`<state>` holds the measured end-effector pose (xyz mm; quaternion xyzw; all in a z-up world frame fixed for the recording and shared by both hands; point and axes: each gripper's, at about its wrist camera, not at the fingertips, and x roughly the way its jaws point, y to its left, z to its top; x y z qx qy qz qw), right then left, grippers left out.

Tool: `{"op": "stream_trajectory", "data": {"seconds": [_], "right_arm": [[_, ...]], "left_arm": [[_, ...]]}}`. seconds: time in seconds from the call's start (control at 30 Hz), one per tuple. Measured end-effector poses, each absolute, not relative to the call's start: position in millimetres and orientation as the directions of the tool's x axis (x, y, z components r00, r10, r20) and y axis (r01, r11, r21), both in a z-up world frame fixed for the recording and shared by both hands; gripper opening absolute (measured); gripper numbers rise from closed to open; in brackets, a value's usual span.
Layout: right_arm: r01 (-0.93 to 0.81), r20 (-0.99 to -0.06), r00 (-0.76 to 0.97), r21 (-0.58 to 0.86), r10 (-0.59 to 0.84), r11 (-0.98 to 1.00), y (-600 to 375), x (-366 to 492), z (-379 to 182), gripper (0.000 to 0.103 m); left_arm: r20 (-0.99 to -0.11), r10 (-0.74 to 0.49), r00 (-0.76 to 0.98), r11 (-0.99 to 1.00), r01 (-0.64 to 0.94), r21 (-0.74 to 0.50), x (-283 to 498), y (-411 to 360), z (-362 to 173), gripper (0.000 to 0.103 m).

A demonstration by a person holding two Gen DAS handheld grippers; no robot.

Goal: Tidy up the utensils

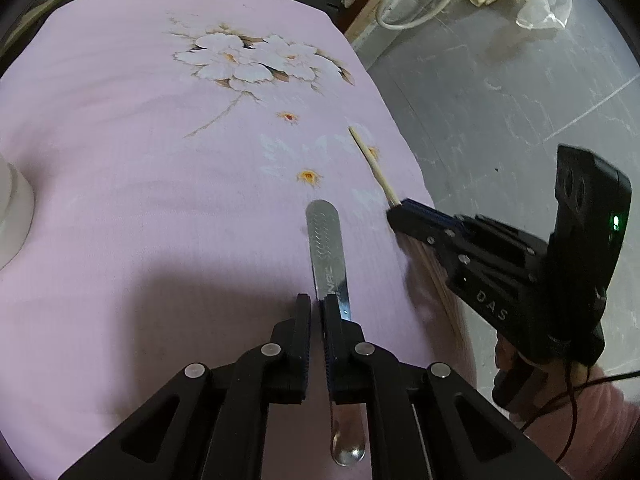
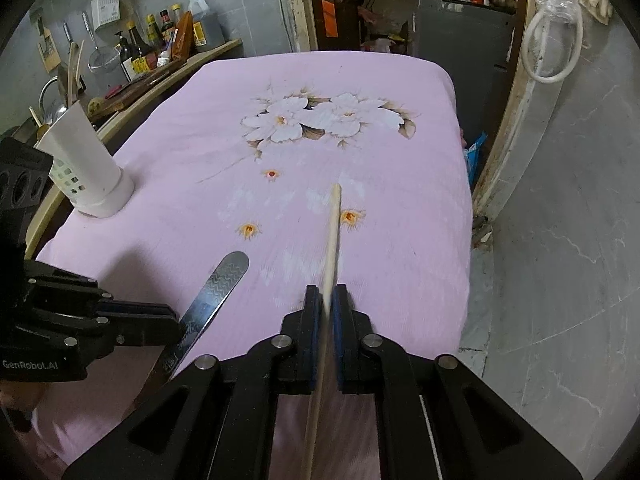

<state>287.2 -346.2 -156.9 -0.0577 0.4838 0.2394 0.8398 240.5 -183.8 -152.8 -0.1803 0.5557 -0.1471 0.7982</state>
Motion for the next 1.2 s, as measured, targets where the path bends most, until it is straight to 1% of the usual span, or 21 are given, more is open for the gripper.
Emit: {"op": "stream_trajectory", "data": {"seconds": [0.1, 0.17, 0.23, 0.37, 0.5, 0.53, 0.57, 0.6, 0.67, 0.77, 0.87, 1.07, 1.2], "right_arm": [[-0.448, -0.843, 0.402, 0.158, 0.357, 0.880, -354, 281, -158, 0.004], [-0.436, -0.843, 0.394, 0.178, 0.366, 0.882, -359, 275, -158, 0.004], [-0.429, -0.843, 0.394, 0.183, 0.366, 0.884, -364, 272, -159, 0.004], [-0.409, -0.842, 0.393, 0.200, 0.370, 0.890, -369, 266, -161, 0.004], [-0.397, -0.844, 0.390, 0.206, 0.368, 0.894, -371, 265, -162, 0.004], [-0.395, -0.844, 0.391, 0.206, 0.367, 0.895, -371, 264, -162, 0.004], [-0.393, -0.845, 0.392, 0.205, 0.365, 0.896, -371, 262, -162, 0.004], [-0.392, -0.845, 0.392, 0.204, 0.363, 0.897, -372, 261, -161, 0.004], [-0.388, -0.849, 0.388, 0.202, 0.358, 0.899, -370, 257, -160, 0.004], [-0.393, -0.856, 0.375, 0.201, 0.356, 0.897, -367, 255, -158, 0.004], [-0.400, -0.868, 0.356, 0.193, 0.346, 0.896, -361, 261, -160, 0.004], [-0.419, -0.888, 0.323, 0.176, 0.327, 0.891, -348, 279, -164, 0.006], [-0.423, -0.894, 0.308, 0.176, 0.324, 0.889, -345, 286, -163, 0.006]], "left_arm": [[-0.842, -0.431, 0.325, 0.899, 0.073, -0.432, 242, -191, -151, 0.014], [-0.848, -0.424, 0.319, 0.904, 0.101, -0.415, 244, -196, -148, 0.022], [-0.861, -0.403, 0.311, 0.915, 0.134, -0.380, 246, -205, -146, 0.026], [-0.898, -0.315, 0.308, 0.944, 0.199, -0.263, 250, -224, -142, 0.026], [-0.904, -0.288, 0.316, 0.950, 0.215, -0.227, 253, -228, -142, 0.026], [-0.905, -0.280, 0.321, 0.951, 0.220, -0.216, 252, -229, -142, 0.025], [-0.906, -0.266, 0.328, 0.954, 0.221, -0.201, 252, -230, -142, 0.021], [-0.907, -0.255, 0.334, 0.957, 0.220, -0.188, 253, -231, -142, 0.021], [-0.904, -0.256, 0.343, 0.959, 0.207, -0.194, 252, -229, -142, 0.019], [-0.895, -0.279, 0.347, 0.958, 0.165, -0.235, 250, -219, -142, 0.017], [-0.896, -0.282, 0.343, 0.959, 0.138, -0.249, 246, -209, -143, 0.017], [-0.913, -0.289, 0.288, 0.954, 0.166, -0.249, 250, -209, -143, 0.019], [-0.916, -0.280, 0.287, 0.953, 0.200, -0.229, 250, -214, -144, 0.019]]}}
